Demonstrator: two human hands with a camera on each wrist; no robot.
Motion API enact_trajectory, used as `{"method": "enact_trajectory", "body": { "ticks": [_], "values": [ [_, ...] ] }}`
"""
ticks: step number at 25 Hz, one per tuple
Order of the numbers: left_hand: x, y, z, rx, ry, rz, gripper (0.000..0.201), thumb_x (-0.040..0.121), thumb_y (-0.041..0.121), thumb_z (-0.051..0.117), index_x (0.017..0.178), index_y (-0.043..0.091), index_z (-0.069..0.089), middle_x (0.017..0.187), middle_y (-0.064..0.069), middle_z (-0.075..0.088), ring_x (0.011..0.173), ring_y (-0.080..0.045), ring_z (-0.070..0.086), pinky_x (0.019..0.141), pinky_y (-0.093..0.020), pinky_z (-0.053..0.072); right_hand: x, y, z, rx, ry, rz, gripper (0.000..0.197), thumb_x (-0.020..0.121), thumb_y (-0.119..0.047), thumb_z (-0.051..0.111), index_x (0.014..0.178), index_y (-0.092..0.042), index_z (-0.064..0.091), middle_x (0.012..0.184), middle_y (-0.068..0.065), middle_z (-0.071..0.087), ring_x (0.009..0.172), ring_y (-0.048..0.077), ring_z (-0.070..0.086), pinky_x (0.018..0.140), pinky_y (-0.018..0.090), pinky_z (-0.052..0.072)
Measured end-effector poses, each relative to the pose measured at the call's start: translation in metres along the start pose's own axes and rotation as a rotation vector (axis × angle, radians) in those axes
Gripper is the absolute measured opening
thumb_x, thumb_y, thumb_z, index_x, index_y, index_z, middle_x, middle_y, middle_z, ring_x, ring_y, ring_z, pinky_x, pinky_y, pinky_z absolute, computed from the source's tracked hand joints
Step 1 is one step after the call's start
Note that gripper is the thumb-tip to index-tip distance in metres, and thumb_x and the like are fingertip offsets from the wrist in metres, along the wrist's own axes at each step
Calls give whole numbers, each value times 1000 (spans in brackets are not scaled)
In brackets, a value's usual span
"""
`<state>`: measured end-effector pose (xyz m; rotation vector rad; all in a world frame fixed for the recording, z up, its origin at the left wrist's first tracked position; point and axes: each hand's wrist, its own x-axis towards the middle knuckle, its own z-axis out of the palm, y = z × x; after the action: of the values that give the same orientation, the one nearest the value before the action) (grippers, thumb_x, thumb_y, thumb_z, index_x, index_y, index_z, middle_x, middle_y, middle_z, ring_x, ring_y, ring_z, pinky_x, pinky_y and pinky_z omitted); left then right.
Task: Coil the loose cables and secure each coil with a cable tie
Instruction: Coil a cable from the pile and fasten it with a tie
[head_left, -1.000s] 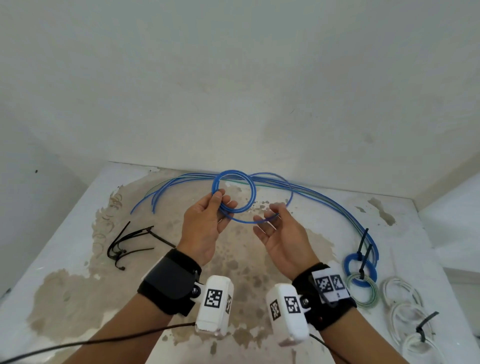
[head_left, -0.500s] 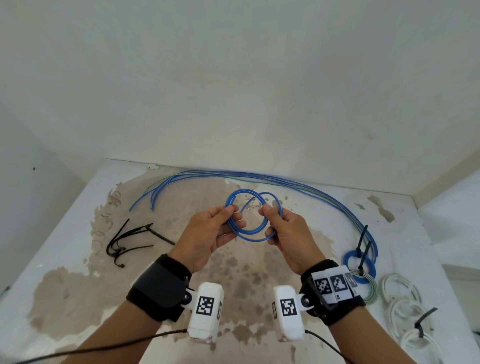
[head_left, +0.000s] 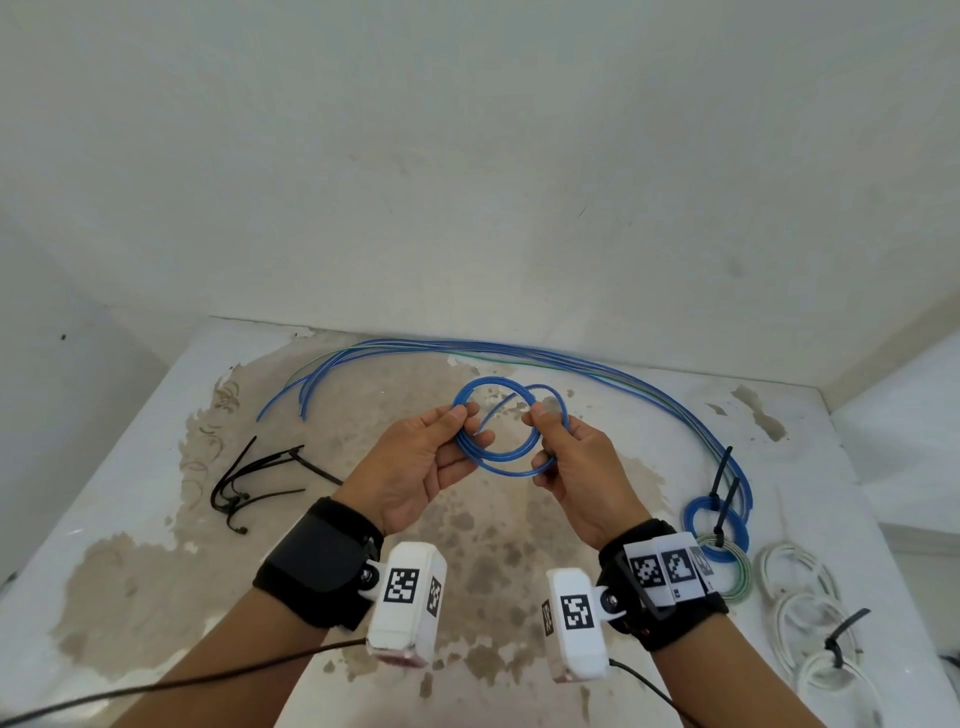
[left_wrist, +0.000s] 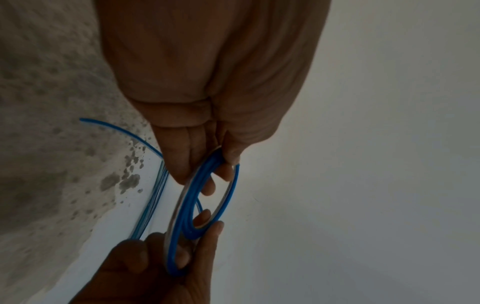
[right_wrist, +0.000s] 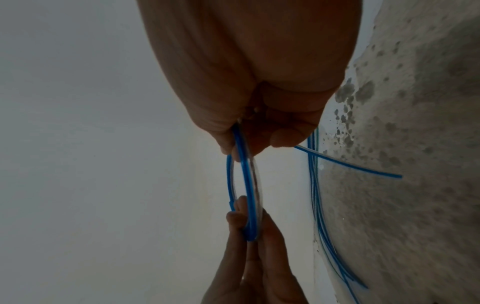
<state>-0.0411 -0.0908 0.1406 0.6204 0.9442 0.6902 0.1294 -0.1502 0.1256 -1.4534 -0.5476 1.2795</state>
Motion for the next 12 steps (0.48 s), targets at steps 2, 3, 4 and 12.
{"method": "enact_trajectory", "body": {
  "ticks": [2,3,4,12],
  "values": [
    [3,-1,0,-46,43,16,19,104,20,48,109,12,65,77,6,71,81,-9,74,74,-23,60,0,-1,5,194,-12,40,40,107,-42,44,107,-11,70,63,-4,53,53,10,54,59,27,46],
    [4,0,-1,-84,72,28,19,105,20,47,106,13,65,75,6,71,79,-8,74,73,-23,59,0,-2,7,345,-20,58,42,108,-41,39,106,-11,69,67,-3,54,56,11,57,62,28,47],
    [5,2,-2,-124,98,41,19,105,20,47,104,13,65,74,6,71,77,-8,74,74,-23,59,0,-3,8,484,-30,65,42,110,-38,36,103,-10,67,70,-1,56,59,13,60,66,29,49],
    [20,11,-9,-147,213,119,24,108,18,41,95,11,61,89,-7,67,76,-10,73,74,-25,59,-13,5,15,669,-180,68,42,109,-31,34,74,-11,45,67,5,48,64,20,57,73,34,56]
  ]
}}
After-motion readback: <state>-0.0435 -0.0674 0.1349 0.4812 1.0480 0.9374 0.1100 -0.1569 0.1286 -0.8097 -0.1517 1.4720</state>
